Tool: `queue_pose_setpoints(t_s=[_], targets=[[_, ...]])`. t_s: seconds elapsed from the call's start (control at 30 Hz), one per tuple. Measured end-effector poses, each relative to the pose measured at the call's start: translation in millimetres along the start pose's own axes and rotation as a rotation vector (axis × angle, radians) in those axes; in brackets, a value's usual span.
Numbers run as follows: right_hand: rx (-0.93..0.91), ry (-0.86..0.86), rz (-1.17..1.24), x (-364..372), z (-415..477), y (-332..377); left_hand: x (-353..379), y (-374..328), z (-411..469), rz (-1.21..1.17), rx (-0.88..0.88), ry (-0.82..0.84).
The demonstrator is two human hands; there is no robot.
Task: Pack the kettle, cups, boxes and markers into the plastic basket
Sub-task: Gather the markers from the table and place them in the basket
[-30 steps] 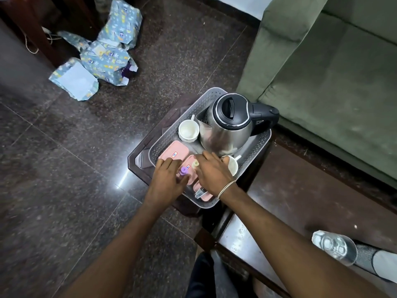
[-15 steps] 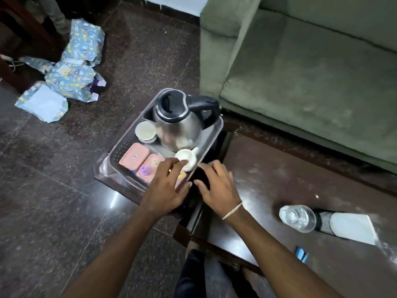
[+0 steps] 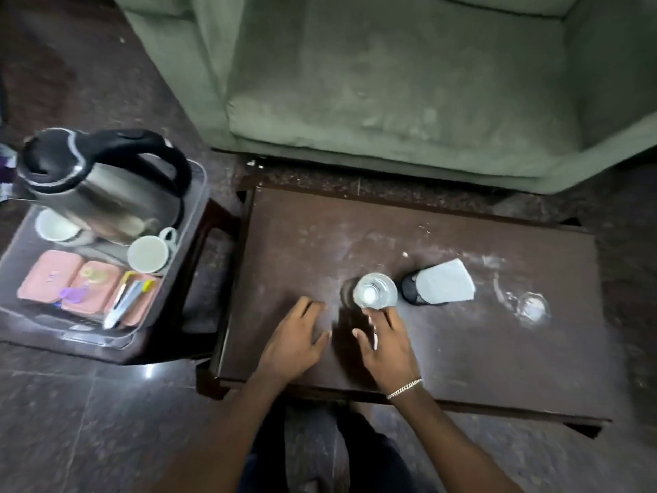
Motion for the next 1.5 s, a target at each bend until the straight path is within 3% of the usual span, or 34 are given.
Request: queue_pose_setpoints(t_s=[0.17, 0.27, 0.4, 0.8, 0.97, 1.23, 1.5], targets=[[0.315, -0.016, 0.036, -8, -32, -102, 75, -39, 14, 0.000, 0.014, 0.186], [0.406, 0.040, 0.043, 2, -41, -129, 111, -59, 24, 0.048, 0.055, 0.298], [0.386, 0.108, 0.019, 15, -38, -139, 140, -74, 37, 0.040, 0.051, 0.334], [0.277, 0.147, 0.107, 31, -28, -123, 155, -59, 42, -0.216, -0.220, 0.146], [0.239, 0.197, 0.048, 35, -35, -87, 128, -42, 22, -0.317, -0.298, 0.098], [-0.017, 0.221, 0.059, 45, -20, 39, 13, 24, -24, -0.545, -0.357, -0.056], [-0.348, 0.288, 0.080, 81, 23, 223, -154, 112, -77, -0.690, -0.396, -0.330]])
Point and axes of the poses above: each hand's wrist, its own z-axis towards the middle knuckle, its own x-axis out of the palm, y = z × x, the point moved 8 cm from there along z, towards the middle knuckle
